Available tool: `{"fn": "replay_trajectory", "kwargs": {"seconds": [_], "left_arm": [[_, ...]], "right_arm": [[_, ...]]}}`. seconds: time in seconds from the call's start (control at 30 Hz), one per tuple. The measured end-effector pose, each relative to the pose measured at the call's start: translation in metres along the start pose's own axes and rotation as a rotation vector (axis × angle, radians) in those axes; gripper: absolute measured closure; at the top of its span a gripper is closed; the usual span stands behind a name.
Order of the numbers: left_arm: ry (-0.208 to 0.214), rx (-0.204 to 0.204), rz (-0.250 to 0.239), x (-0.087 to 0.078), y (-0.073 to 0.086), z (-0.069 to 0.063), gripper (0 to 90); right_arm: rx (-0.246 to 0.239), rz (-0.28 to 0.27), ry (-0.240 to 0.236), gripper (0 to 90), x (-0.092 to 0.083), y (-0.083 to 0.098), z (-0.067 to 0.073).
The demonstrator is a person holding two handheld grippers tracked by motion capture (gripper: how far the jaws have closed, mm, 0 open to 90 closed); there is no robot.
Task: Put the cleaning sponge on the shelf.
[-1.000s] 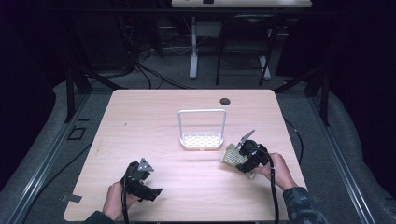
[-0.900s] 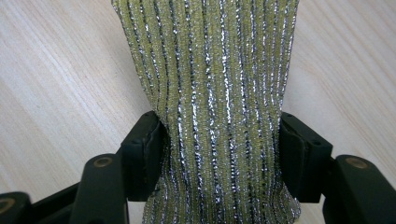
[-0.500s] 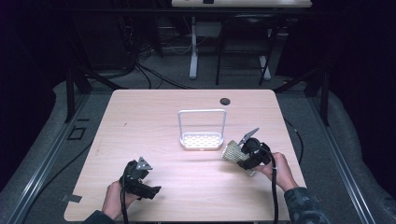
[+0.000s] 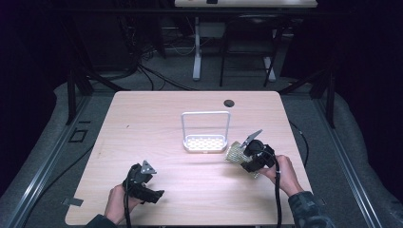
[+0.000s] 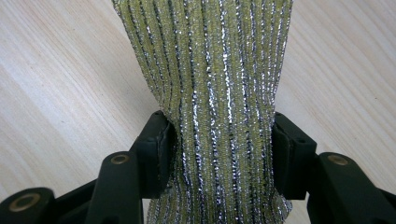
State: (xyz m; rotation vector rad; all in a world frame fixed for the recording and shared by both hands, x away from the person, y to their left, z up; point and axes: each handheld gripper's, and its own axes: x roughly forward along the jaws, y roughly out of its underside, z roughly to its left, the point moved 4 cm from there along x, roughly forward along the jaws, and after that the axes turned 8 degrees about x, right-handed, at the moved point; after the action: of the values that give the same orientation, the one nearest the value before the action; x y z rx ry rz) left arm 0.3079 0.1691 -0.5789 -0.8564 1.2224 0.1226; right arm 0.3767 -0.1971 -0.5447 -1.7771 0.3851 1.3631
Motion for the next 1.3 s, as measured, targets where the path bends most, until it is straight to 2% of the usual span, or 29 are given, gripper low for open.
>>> {"fn": "replay_trajectory", "kwargs": {"seconds": [0.13,0.27,0.47,0.97,1.3], "left_arm": [[-0.023,-0.004,-0.003,-0.003,-0.001,0.002,15.7],[-0.029,-0.015,-0.009,-0.003,-0.002,0.004,15.8],[-0.031,-0.018,-0.012,-0.004,-0.001,0.006,15.7],[-0.028,-0.024,-0.010,-0.004,-0.001,0.008,15.8],[-0.048,-0.027,-0.039,-0.009,-0.004,0.008,16.2]], "right_arm": [[-0.010,-0.008,0.008,48.0,-0.003,-0.001,0.003],[-0.015,-0.010,0.007,48.5,-0.004,-0.003,0.006],[-0.018,-0.011,-0.002,48.4,-0.006,-0.007,0.013],[-0.063,-0.018,-0.014,48.3,-0.009,-0.018,0.032],[-0.102,-0.014,-0.016,48.2,-0.004,-0.030,0.043]]}}
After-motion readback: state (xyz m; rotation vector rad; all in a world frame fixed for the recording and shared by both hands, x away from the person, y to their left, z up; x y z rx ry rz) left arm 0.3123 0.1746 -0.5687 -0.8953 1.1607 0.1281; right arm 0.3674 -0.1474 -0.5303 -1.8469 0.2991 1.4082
